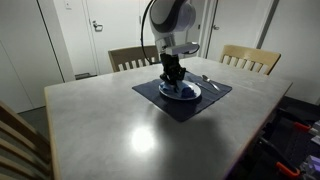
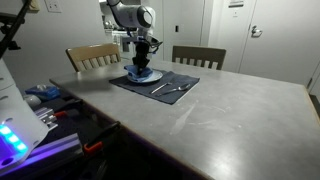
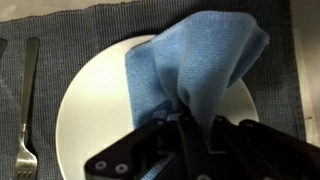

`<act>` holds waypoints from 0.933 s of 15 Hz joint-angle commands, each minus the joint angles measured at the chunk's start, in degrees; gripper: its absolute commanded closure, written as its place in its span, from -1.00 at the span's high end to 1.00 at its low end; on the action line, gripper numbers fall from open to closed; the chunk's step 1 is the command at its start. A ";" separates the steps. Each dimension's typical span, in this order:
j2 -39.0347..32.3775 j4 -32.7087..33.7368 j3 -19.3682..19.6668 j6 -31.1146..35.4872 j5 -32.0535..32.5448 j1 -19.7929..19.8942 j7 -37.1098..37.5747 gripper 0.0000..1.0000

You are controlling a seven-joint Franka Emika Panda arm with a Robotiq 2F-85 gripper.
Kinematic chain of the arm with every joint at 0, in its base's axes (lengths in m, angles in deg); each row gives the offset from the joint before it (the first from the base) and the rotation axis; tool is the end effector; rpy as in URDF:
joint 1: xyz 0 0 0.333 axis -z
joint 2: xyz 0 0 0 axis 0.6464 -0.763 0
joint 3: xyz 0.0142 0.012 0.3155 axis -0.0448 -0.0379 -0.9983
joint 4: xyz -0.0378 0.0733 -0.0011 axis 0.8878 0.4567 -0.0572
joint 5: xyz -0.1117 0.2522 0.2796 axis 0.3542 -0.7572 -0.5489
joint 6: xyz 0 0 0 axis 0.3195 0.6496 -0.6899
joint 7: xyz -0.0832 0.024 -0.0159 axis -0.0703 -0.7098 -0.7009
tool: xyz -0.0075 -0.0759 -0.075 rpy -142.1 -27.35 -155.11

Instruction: Use the blue towel to wipe the white plate

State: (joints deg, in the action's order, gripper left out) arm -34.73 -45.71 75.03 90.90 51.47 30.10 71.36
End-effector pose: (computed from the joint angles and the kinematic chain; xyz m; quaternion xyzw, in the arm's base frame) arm 0.5980 0.1278 0.1591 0.9797 -0.0407 -0.1927 0.0362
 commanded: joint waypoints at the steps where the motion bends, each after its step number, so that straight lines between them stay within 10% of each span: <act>1: -2.17 3.50 -2.47 -2.89 -3.65 2.38 -6.87 -0.95; 14: -4.35 8.42 1.52 -0.82 2.22 -2.77 3.44 -0.95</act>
State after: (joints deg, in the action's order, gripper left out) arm -37.75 -38.94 74.71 89.34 51.23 28.97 72.34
